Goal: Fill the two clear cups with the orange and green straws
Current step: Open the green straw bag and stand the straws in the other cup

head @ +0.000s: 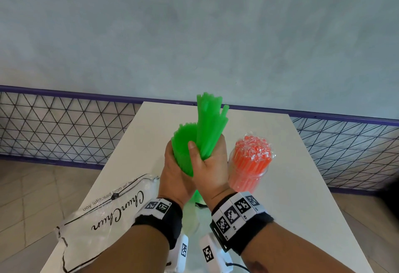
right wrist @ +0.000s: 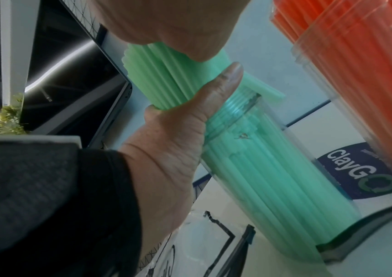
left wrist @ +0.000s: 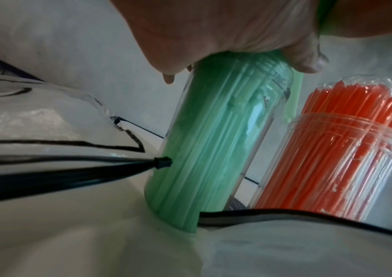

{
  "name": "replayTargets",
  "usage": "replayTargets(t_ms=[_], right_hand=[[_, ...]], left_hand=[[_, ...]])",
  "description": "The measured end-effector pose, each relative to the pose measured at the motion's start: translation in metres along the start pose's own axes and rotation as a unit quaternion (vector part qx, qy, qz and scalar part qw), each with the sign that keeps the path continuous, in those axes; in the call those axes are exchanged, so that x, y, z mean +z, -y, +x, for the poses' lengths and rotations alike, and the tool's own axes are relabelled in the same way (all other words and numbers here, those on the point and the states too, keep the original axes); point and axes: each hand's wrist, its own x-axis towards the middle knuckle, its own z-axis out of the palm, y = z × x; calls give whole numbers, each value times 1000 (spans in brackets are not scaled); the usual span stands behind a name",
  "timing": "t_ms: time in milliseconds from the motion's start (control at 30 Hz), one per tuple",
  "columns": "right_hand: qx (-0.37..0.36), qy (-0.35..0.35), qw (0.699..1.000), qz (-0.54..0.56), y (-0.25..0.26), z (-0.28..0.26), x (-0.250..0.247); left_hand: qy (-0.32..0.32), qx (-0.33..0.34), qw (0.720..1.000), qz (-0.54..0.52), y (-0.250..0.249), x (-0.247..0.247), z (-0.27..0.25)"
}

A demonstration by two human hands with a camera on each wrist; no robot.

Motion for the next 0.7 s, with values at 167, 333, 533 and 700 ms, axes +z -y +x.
replayTargets(t_ms=[167, 333, 533, 700], right_hand=[[-45, 3, 998, -36, -2, -1, -3], [-94, 38, 989, -110, -4, -7, -12], [-111, 23, 988, -101, 13, 14, -19], [-46, 39, 997, -43, 6, 9, -17]], left_hand=[[4, 1, 1000, -10, -3, 1, 1], [11, -8, 999, 53, -6, 1, 2], [8, 8, 998, 58, -6, 6, 6], [2, 56, 998, 42, -5, 9, 15]])
